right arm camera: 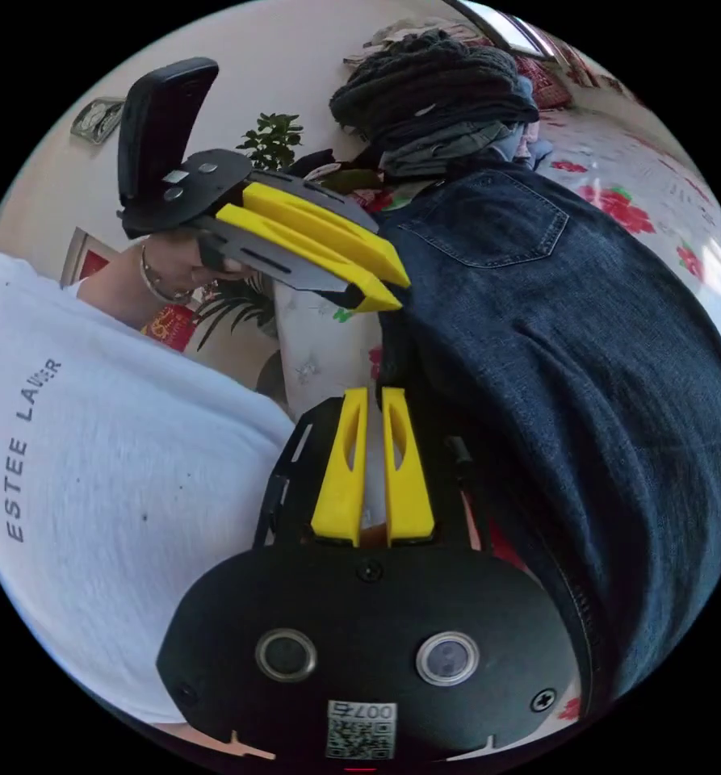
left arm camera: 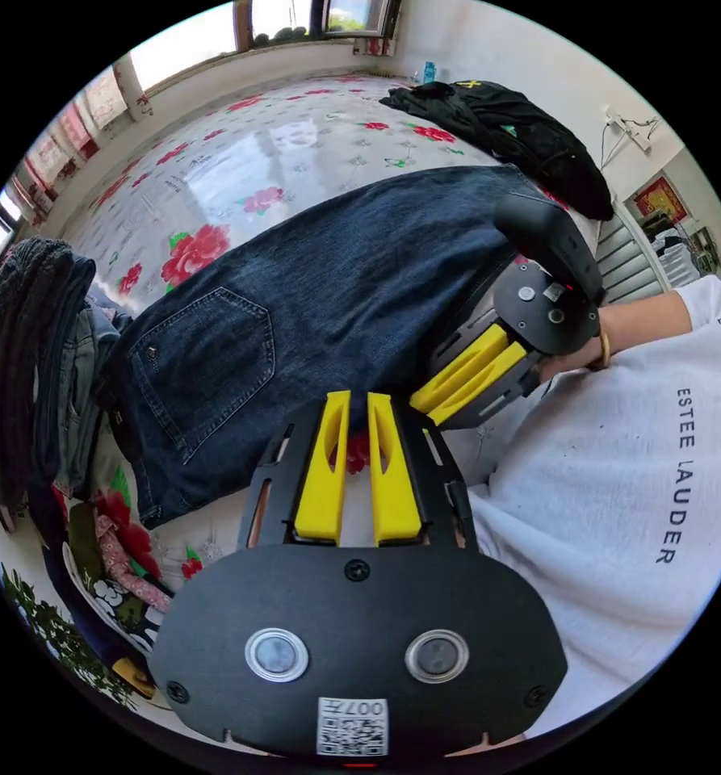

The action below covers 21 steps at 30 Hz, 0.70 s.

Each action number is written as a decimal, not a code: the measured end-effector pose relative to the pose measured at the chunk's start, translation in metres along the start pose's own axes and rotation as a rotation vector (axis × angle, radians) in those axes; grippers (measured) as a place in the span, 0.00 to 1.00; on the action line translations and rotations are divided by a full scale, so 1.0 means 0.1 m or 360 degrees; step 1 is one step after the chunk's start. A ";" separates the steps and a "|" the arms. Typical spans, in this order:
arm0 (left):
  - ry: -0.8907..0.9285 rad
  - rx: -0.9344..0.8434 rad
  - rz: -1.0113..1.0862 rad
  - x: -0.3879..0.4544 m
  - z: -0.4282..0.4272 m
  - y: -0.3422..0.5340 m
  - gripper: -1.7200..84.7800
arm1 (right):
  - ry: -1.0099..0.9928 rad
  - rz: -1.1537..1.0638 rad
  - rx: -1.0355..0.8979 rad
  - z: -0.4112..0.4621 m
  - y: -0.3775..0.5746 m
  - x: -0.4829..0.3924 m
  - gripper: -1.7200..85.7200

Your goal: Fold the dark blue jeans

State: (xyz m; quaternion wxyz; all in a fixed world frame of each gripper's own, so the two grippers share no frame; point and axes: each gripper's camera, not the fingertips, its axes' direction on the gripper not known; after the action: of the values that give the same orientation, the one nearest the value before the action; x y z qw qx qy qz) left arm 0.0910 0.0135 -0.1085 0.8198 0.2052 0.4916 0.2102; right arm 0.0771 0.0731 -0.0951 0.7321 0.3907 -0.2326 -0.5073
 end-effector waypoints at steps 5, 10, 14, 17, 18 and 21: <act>0.0106 0.0112 0.0070 -0.09 -0.08 -0.09 0.11 | -0.0093 0.0121 -0.0047 -0.21 0.33 0.20 0.03; -0.0006 -0.0201 0.0345 0.07 0.45 -0.09 0.10 | 0.0209 0.0912 0.0595 -1.34 1.29 0.84 0.07; 0.0061 -0.0098 0.0261 -0.17 0.12 -0.04 0.07 | 0.0523 0.1790 0.1431 -2.35 2.96 1.16 0.10; 0.0224 0.0054 -0.0055 -0.60 -0.18 0.07 0.07 | 0.0840 0.2123 0.1658 -2.68 3.69 1.18 0.12; 0.0259 0.0105 -0.0198 -0.78 -0.29 0.16 0.08 | 0.0868 0.2186 0.1698 -2.71 3.79 1.19 0.13; 0.0333 0.0206 -0.0643 -1.30 -0.52 0.48 0.08 | 0.0719 0.2279 0.2072 -2.70 4.18 1.35 0.13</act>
State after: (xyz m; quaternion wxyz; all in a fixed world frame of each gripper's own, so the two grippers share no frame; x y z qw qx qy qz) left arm -0.0181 -0.0111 -0.0120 0.7749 0.1319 0.6175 0.0301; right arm 0.5615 0.1144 0.0774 0.5355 0.5712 -0.5018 0.3676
